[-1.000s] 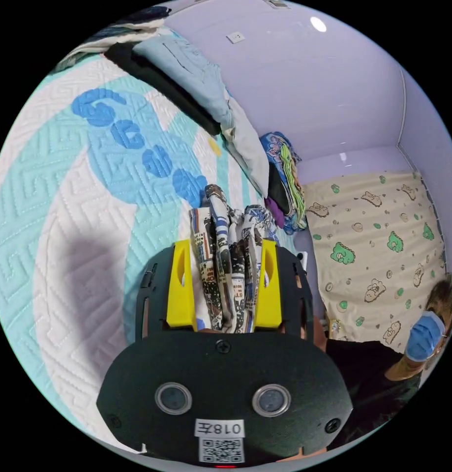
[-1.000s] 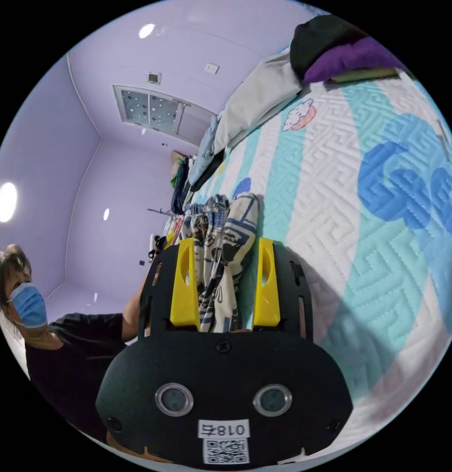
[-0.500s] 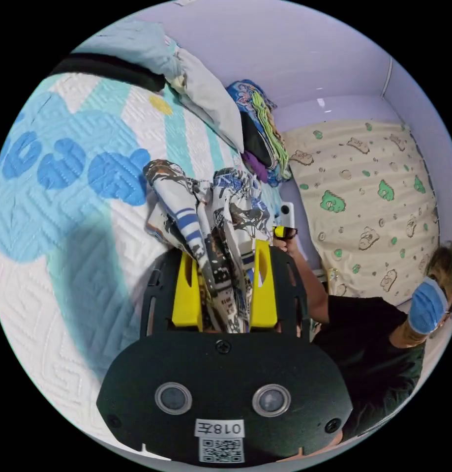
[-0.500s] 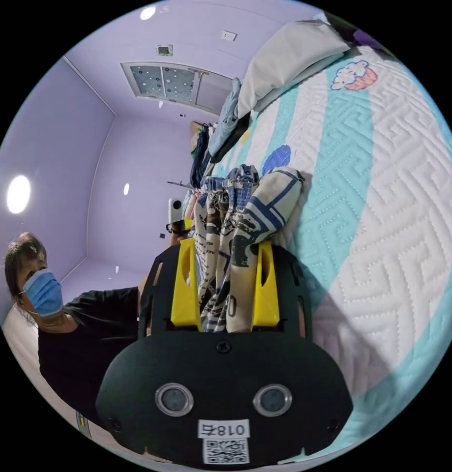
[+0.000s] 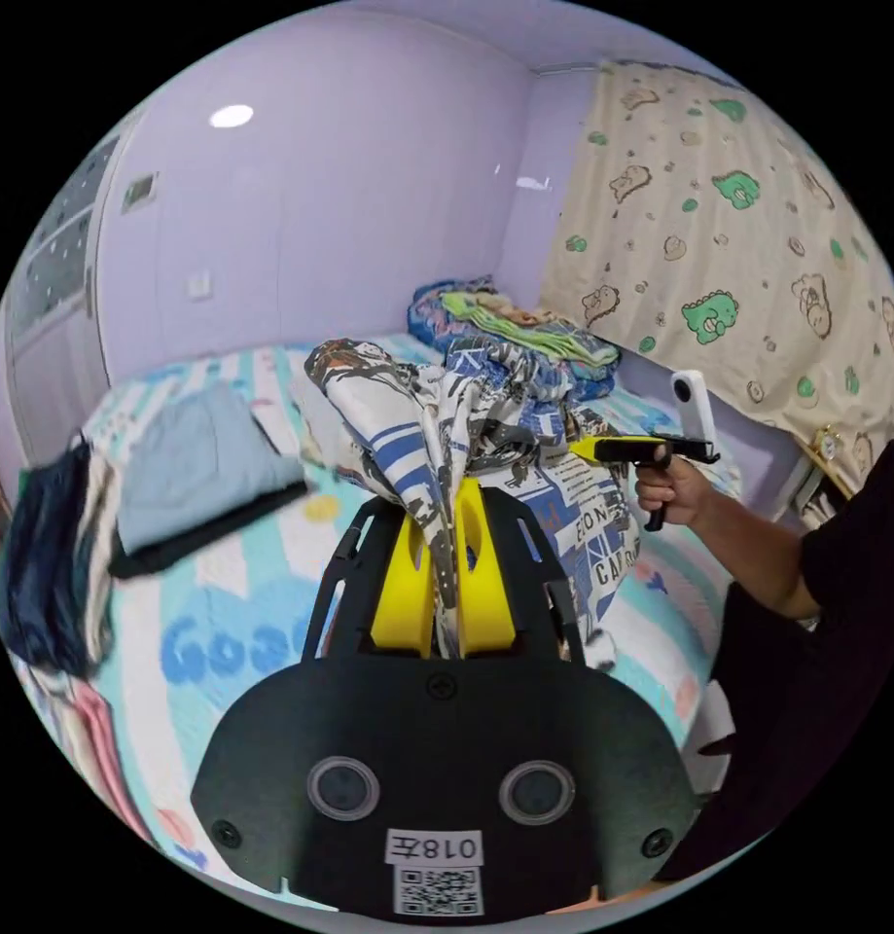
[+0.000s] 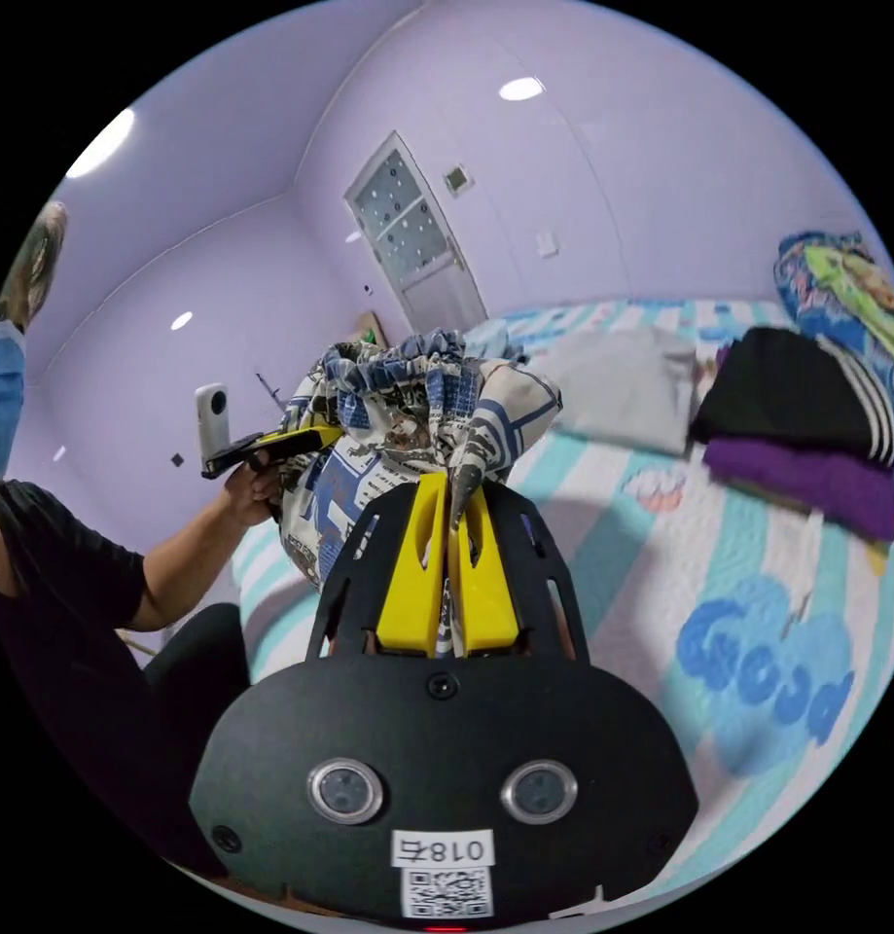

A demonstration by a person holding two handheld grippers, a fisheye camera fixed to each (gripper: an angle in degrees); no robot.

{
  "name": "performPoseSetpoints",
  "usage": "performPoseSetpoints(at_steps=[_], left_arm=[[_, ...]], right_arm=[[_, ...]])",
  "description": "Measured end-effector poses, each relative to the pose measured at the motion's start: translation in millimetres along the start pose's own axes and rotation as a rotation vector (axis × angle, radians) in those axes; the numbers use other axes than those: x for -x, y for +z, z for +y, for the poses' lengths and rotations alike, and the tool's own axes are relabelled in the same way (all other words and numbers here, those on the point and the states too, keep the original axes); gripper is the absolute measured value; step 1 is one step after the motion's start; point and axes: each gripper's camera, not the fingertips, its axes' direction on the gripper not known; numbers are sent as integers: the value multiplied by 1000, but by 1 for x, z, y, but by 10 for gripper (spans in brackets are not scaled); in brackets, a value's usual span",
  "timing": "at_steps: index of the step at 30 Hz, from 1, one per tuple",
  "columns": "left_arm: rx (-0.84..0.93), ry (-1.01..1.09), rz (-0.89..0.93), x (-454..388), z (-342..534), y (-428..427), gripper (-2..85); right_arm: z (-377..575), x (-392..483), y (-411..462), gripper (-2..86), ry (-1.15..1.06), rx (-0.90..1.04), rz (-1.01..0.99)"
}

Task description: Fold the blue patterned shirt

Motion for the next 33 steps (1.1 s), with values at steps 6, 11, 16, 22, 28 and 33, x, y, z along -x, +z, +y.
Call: performPoseSetpoints(at_steps=[6,11,16,22,28,33], left_arm=[[-58,36,-75,63,-111,70,11],[31,-165,-124,139,-165,161,50],[-42,-575,-103,198,-103,174,145],[-279,-433,-5,176,-40,111,123],[56,-418,78,142,-16,170,91],[-149,-379,81,97,-14,106,84]], right_arm=[[-114,-45,32,2,-81,-62,171],[-183,-123,109,24,49,-36,251],[-157,-184,166,126,299,-14,479],[-95,-80,115,90,-53,-338,400],[-76,-68,182,73,-29,61,440],[-66,-17,139,56,-73,-123,478]])
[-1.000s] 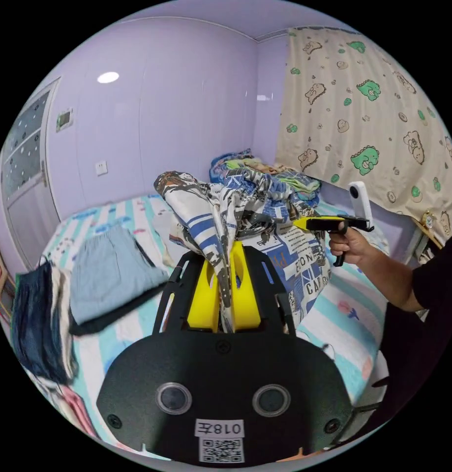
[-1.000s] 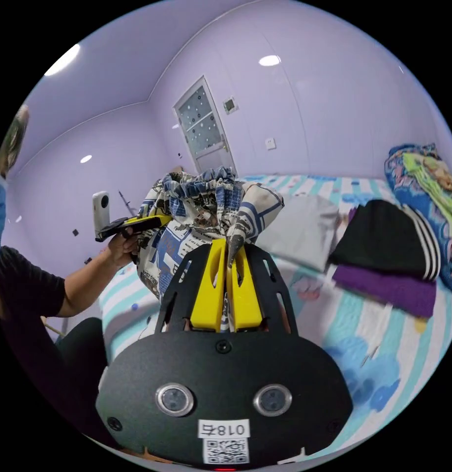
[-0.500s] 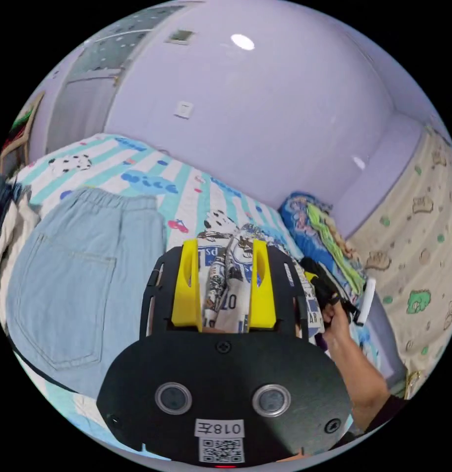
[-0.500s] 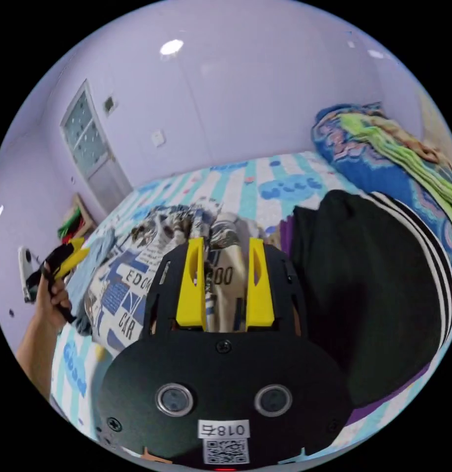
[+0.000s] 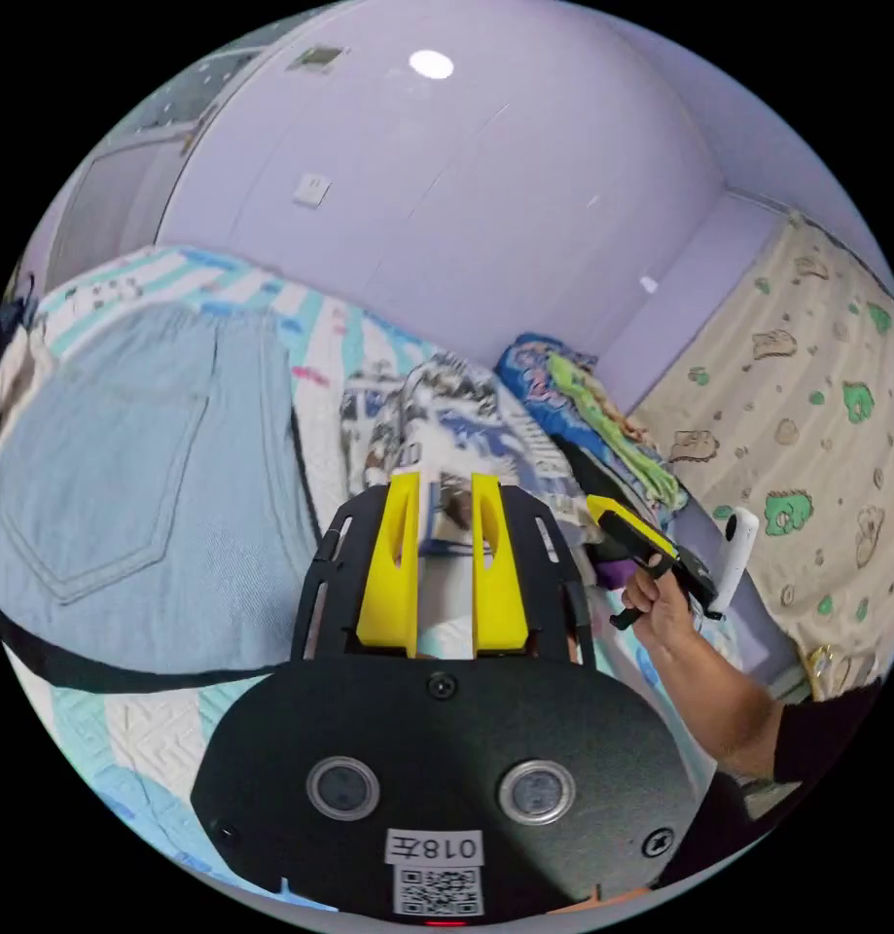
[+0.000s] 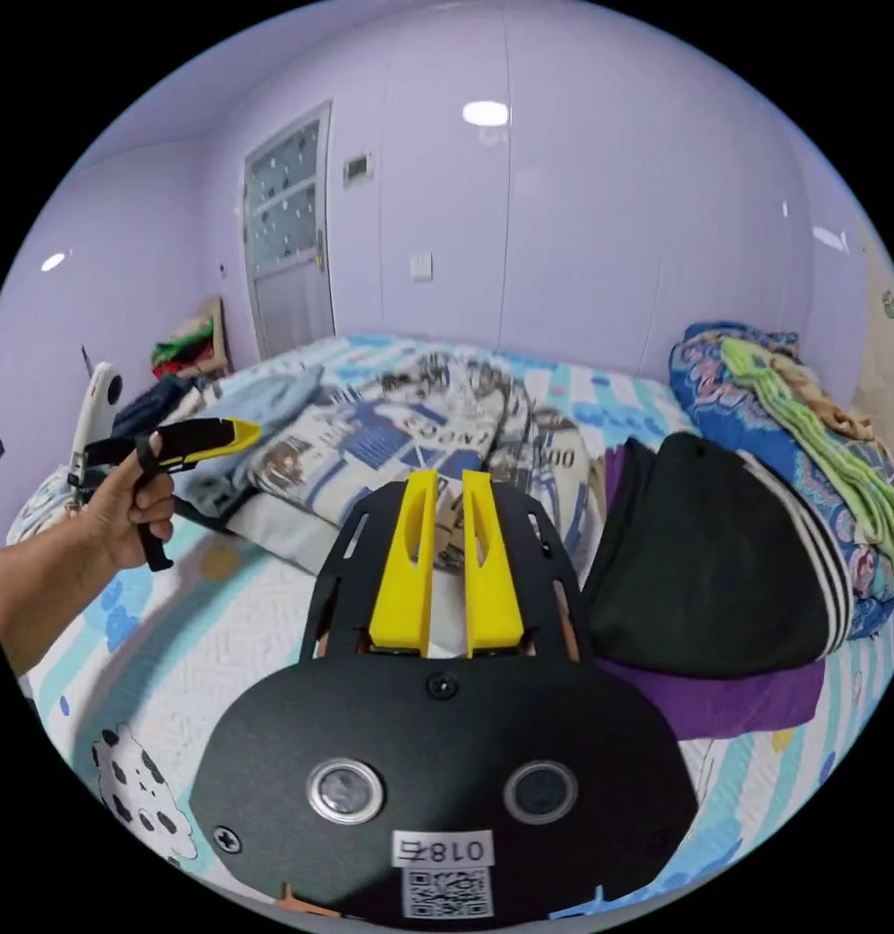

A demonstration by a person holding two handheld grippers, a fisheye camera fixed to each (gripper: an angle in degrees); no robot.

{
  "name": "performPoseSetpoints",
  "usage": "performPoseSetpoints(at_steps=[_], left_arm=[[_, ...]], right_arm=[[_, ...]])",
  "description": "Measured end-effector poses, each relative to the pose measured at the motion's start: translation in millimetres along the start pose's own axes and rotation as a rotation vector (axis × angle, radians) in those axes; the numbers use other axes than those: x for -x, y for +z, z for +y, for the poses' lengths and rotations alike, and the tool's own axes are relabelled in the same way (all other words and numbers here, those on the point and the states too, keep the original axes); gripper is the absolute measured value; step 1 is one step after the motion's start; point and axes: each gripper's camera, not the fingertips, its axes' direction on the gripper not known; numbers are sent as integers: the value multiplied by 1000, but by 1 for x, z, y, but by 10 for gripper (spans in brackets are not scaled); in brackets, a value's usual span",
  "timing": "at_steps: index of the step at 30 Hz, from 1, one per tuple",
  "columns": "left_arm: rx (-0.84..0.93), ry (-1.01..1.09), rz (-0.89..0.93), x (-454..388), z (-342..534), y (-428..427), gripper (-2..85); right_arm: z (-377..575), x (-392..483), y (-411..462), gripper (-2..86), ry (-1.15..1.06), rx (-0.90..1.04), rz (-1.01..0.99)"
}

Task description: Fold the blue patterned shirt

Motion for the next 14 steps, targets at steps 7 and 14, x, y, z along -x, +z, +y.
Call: performPoseSetpoints(at_steps=[7,14], left_arm=[[163,445,-32,-159,129,-127,80],[495,394,-190,-250,289,-172,79]], right_arm=[[112,52,-164,67,-41,69,-111],[233,89,-251,62,19,448,48]])
